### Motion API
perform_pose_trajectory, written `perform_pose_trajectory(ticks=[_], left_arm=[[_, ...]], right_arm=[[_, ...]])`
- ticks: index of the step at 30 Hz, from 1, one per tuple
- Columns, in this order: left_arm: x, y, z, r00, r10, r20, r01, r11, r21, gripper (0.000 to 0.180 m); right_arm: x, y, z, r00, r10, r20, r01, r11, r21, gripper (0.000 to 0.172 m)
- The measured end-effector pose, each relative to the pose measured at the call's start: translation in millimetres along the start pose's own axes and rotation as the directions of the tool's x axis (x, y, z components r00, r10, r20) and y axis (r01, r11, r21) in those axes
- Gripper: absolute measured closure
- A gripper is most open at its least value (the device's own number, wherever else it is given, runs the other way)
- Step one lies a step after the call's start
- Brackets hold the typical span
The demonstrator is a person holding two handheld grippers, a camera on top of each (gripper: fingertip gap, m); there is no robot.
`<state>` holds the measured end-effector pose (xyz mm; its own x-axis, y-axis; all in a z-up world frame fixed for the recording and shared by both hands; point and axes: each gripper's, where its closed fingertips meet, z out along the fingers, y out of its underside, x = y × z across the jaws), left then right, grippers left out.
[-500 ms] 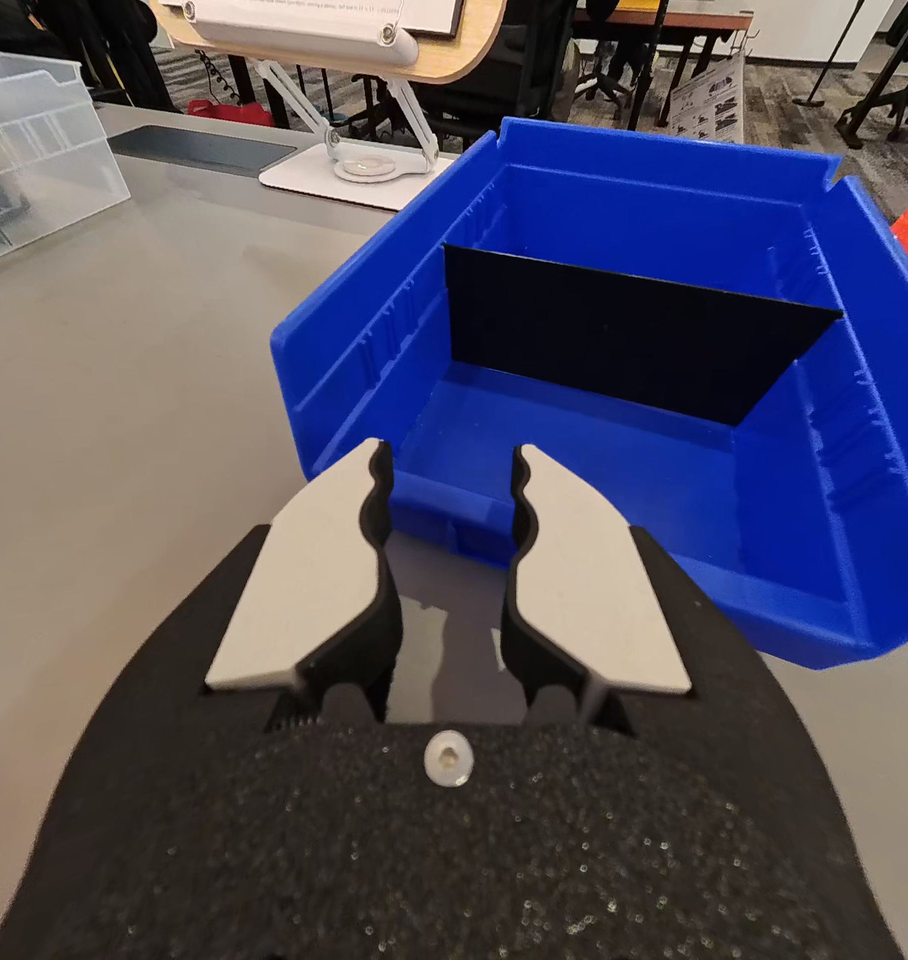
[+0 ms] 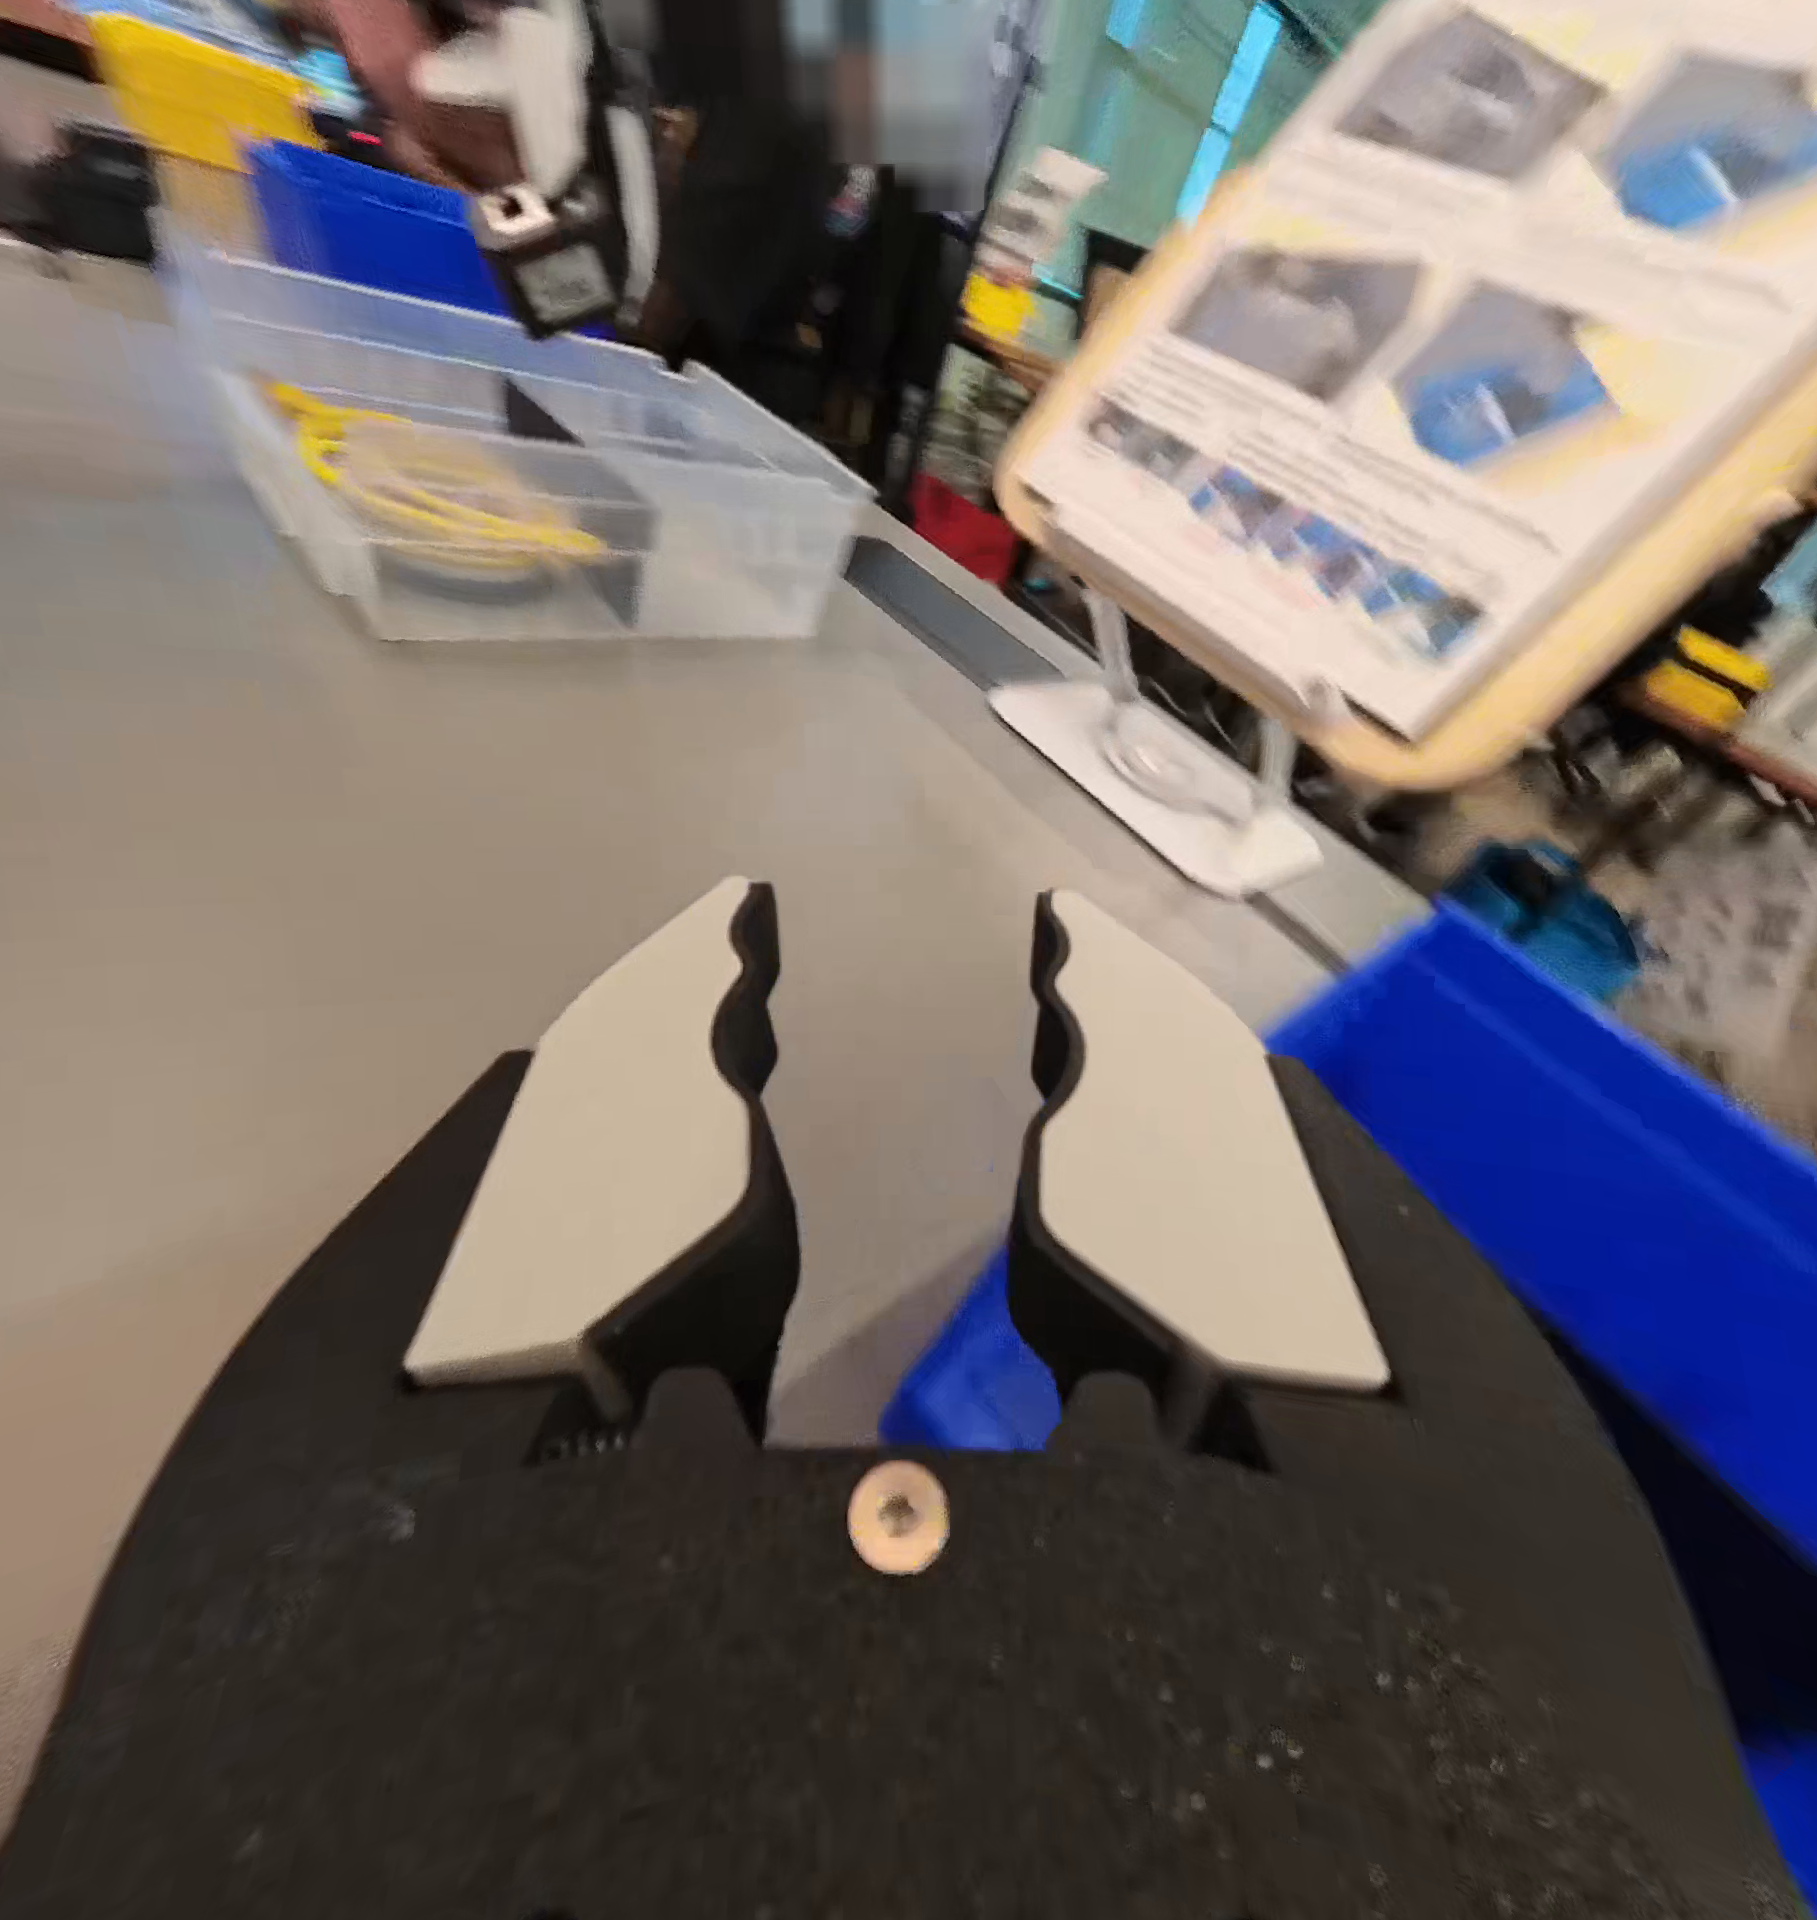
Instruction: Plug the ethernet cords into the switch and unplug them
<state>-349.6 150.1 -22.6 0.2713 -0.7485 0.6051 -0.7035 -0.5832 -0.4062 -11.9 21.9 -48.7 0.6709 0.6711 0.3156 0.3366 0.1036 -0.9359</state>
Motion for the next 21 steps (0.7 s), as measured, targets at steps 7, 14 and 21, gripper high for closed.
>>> perform_pose_trajectory(ticks=[7, 14, 21], left_arm=[[101, -21, 53, 0.944, 0.171, -0.283, -0.276, 0.879, -0.388, 0.122], [152, -61, 119, 0.826, 0.301, -0.476, -0.533, 0.69, -0.489, 0.122], [141, -85, 147, 0.79, 0.341, -0.509, -0.608, 0.541, -0.581, 0.122]], right_arm=[[-53, -76, 79, 0.874, -0.213, 0.437, 0.121, 0.966, 0.229, 0.112], [-87, -117, 117, 0.732, -0.435, 0.523, 0.265, 0.89, 0.37, 0.116], [-71, -99, 118, 0.662, -0.494, 0.564, 0.349, 0.869, 0.351, 0.142]])
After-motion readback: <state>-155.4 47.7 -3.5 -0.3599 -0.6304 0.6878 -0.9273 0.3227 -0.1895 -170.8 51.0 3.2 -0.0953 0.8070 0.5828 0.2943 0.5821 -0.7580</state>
